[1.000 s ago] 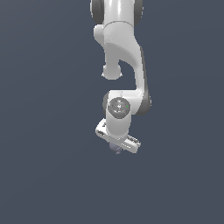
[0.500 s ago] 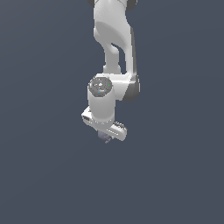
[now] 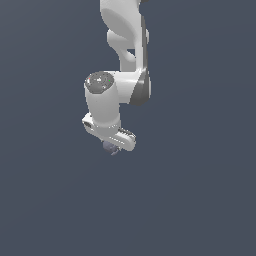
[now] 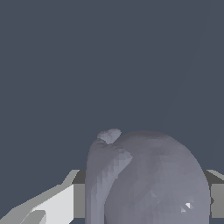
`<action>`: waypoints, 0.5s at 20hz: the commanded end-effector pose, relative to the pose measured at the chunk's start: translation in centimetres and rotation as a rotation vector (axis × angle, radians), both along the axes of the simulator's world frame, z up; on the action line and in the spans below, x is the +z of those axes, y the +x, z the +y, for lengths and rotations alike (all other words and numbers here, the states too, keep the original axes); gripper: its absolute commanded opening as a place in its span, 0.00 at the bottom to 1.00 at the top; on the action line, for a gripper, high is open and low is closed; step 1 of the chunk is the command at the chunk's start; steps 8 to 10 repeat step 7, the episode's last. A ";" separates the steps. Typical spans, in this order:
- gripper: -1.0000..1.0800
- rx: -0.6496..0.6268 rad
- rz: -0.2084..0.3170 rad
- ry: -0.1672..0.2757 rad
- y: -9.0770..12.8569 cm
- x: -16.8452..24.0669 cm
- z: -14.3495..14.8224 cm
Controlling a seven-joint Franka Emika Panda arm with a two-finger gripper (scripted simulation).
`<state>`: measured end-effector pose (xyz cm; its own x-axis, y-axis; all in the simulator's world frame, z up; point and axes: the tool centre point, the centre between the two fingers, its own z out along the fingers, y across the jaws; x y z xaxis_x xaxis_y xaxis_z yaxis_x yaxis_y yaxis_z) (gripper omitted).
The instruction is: Pick up the object and move it to a goal position.
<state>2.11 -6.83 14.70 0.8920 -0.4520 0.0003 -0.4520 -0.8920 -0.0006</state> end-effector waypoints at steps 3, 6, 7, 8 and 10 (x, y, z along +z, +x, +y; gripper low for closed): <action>0.00 0.001 0.001 0.000 -0.1 0.2 -0.2; 0.00 0.001 0.001 0.000 0.1 0.1 0.0; 0.00 0.001 0.001 0.000 0.1 0.0 0.0; 0.00 0.001 0.001 0.000 0.1 0.0 0.0; 0.00 0.001 0.001 0.000 0.1 0.0 0.0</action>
